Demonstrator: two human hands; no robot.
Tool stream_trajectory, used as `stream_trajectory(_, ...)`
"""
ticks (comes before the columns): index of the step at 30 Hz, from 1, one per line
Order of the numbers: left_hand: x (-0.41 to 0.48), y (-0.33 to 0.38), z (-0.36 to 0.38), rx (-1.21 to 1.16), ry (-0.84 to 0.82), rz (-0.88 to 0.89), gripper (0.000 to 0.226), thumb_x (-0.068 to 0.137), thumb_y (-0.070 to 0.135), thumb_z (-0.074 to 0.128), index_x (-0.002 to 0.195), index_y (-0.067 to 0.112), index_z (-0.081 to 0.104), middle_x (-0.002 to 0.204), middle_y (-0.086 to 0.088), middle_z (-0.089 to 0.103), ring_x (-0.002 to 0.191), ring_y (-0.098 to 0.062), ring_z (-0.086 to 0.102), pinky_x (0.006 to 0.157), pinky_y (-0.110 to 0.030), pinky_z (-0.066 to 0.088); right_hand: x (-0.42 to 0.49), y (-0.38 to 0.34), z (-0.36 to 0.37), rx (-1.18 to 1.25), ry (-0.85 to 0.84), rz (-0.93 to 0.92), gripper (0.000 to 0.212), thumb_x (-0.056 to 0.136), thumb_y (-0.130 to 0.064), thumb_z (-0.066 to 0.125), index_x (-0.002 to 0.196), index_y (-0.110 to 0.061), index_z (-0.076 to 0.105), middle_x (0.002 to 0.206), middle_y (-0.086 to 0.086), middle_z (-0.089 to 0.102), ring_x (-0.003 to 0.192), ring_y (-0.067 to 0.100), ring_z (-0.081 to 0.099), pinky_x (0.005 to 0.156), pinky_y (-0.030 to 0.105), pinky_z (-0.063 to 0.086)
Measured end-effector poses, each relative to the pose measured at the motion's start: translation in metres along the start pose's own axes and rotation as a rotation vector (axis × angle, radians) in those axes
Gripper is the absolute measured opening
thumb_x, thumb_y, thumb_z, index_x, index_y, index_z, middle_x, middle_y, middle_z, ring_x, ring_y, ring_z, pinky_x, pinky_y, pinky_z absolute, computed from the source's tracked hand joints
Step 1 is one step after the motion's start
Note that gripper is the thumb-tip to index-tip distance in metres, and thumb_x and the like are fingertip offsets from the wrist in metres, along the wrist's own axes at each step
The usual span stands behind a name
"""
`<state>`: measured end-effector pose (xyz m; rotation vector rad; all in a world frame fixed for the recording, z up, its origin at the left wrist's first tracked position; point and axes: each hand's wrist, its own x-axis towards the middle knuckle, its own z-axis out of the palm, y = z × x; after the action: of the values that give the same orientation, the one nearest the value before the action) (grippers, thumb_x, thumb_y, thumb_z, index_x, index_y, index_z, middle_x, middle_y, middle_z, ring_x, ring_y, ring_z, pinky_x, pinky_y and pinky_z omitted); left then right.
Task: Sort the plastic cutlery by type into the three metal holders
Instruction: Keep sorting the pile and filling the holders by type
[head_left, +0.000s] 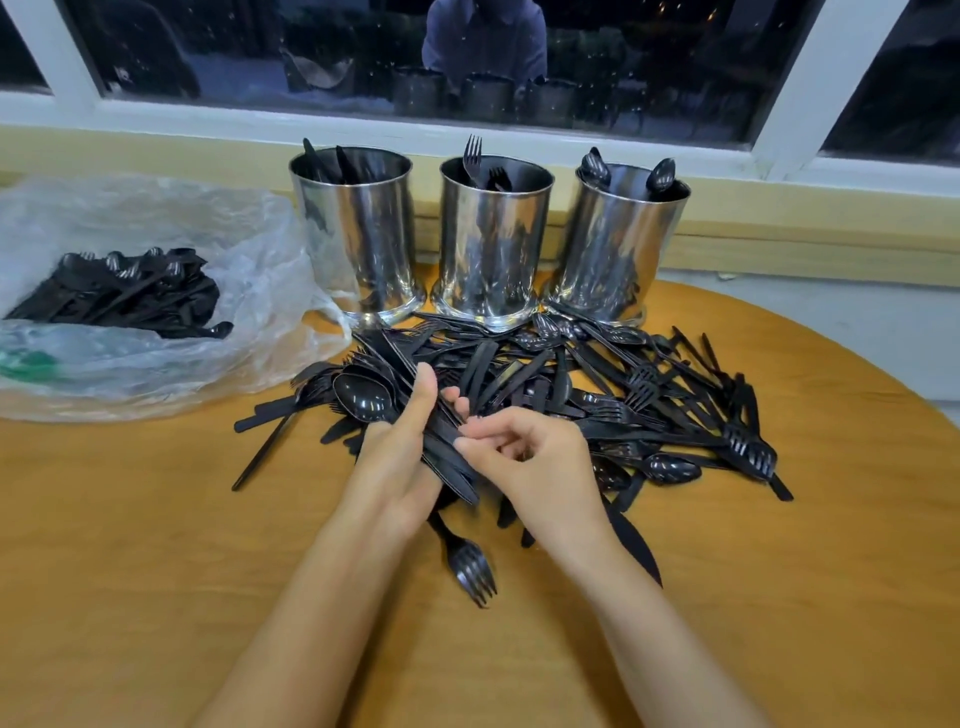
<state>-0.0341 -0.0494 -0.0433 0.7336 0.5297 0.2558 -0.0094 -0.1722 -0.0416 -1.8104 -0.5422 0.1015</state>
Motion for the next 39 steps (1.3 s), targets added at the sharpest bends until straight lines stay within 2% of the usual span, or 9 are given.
stream_trajectory(4, 0.005, 0.005, -0.006, -0.051, 0.021, 0.042, 0.018, 0.098, 0.018, 0.057, 0.087, 0.004, 0.062, 0.076, -0.003, 0.064, 0.066, -0.014, 0.064, 0.070, -0.033, 0.059, 0.003, 0.002, -0.009, -0.065, 0.014, -0.067, 0.009, 0.083, -0.015, 0.074, 0.084, -0.023, 0.078, 0.078, -0.008, 0.064, 0.064, 0.004, 0.050, 0.064, 0.014, 0.041)
stream_trajectory(10, 0.007, 0.014, -0.012, -0.059, 0.052, 0.067, 0.018, 0.099, 0.020, 0.056, 0.084, 0.011, 0.057, 0.072, 0.000, 0.063, 0.062, -0.013, 0.060, 0.072, -0.034, 0.053, 0.024, 0.021, -0.043, -0.339, 0.219, 0.050, 0.010, 0.089, -0.019, 0.069, 0.097, -0.017, 0.074, 0.071, -0.013, 0.062, 0.063, -0.003, 0.055, 0.062, 0.008, 0.043)
stream_trajectory(16, 0.003, 0.011, -0.009, -0.006, 0.033, 0.029, 0.023, 0.098, 0.022, 0.057, 0.080, 0.009, 0.061, 0.069, 0.000, 0.066, 0.064, -0.013, 0.062, 0.075, -0.035, 0.052, 0.031, 0.027, -0.029, -0.657, 0.156, 0.091, 0.032, 0.094, -0.033, 0.062, 0.121, -0.016, 0.060, 0.079, -0.008, 0.061, 0.080, 0.014, 0.063, 0.073, 0.034, 0.055)
stream_trajectory(19, 0.003, 0.011, -0.009, 0.004, 0.022, 0.024, 0.022, 0.098, 0.022, 0.057, 0.081, 0.008, 0.062, 0.071, 0.000, 0.065, 0.063, -0.012, 0.063, 0.076, -0.034, 0.052, 0.031, 0.022, -0.021, -0.789, 0.136, 0.083, 0.035, 0.095, -0.036, 0.059, 0.127, -0.022, 0.055, 0.097, -0.005, 0.066, 0.093, 0.017, 0.063, 0.071, 0.033, 0.053)
stream_trajectory(21, 0.003, 0.011, -0.008, 0.002, 0.020, 0.016, 0.021, 0.098, 0.022, 0.057, 0.083, 0.007, 0.063, 0.074, -0.001, 0.065, 0.066, -0.013, 0.062, 0.076, -0.034, 0.052, 0.031, 0.021, -0.018, -0.814, 0.121, 0.085, 0.032, 0.096, -0.036, 0.058, 0.126, -0.027, 0.054, 0.092, -0.011, 0.065, 0.089, 0.014, 0.062, 0.065, 0.029, 0.047)
stream_trajectory(26, 0.004, 0.010, -0.011, 0.008, 0.005, -0.020, 0.018, 0.097, 0.023, 0.057, 0.089, 0.007, 0.062, 0.078, -0.003, 0.062, 0.069, -0.014, 0.061, 0.071, -0.032, 0.054, 0.034, 0.023, -0.024, -0.438, 0.184, 0.088, 0.029, 0.093, -0.023, 0.063, 0.122, -0.026, 0.057, 0.074, -0.013, 0.061, 0.061, 0.002, 0.053, 0.061, 0.026, 0.044)
stream_trajectory(30, 0.006, 0.010, -0.012, 0.013, -0.002, -0.048, 0.020, 0.096, 0.024, 0.059, 0.086, 0.007, 0.063, 0.076, -0.002, 0.063, 0.070, -0.014, 0.062, 0.071, -0.032, 0.054, 0.036, 0.006, -0.040, 0.112, 0.287, 0.017, 0.041, 0.097, -0.006, 0.052, 0.134, -0.023, 0.048, 0.078, -0.002, 0.053, 0.063, 0.005, 0.053, 0.059, 0.014, 0.045)
stream_trajectory(33, 0.008, 0.009, -0.012, 0.002, -0.015, -0.068, 0.020, 0.095, 0.025, 0.060, 0.086, 0.007, 0.064, 0.075, -0.002, 0.064, 0.069, -0.014, 0.063, 0.072, -0.032, 0.053, 0.030, -0.003, -0.049, 0.429, 0.350, 0.032, 0.029, 0.096, 0.001, 0.049, 0.120, -0.017, 0.048, 0.080, 0.002, 0.052, 0.055, 0.009, 0.055, 0.050, 0.019, 0.045)
stream_trajectory(39, 0.007, 0.009, -0.011, -0.047, 0.012, -0.081, 0.015, 0.094, 0.017, 0.062, 0.083, 0.006, 0.064, 0.066, 0.000, 0.067, 0.059, -0.011, 0.066, 0.065, -0.032, 0.056, 0.021, -0.001, -0.049, 0.729, 0.348, 0.176, 0.007, 0.091, -0.005, 0.063, 0.093, -0.005, 0.056, 0.072, 0.002, 0.068, 0.074, 0.015, 0.070, 0.070, 0.023, 0.058)
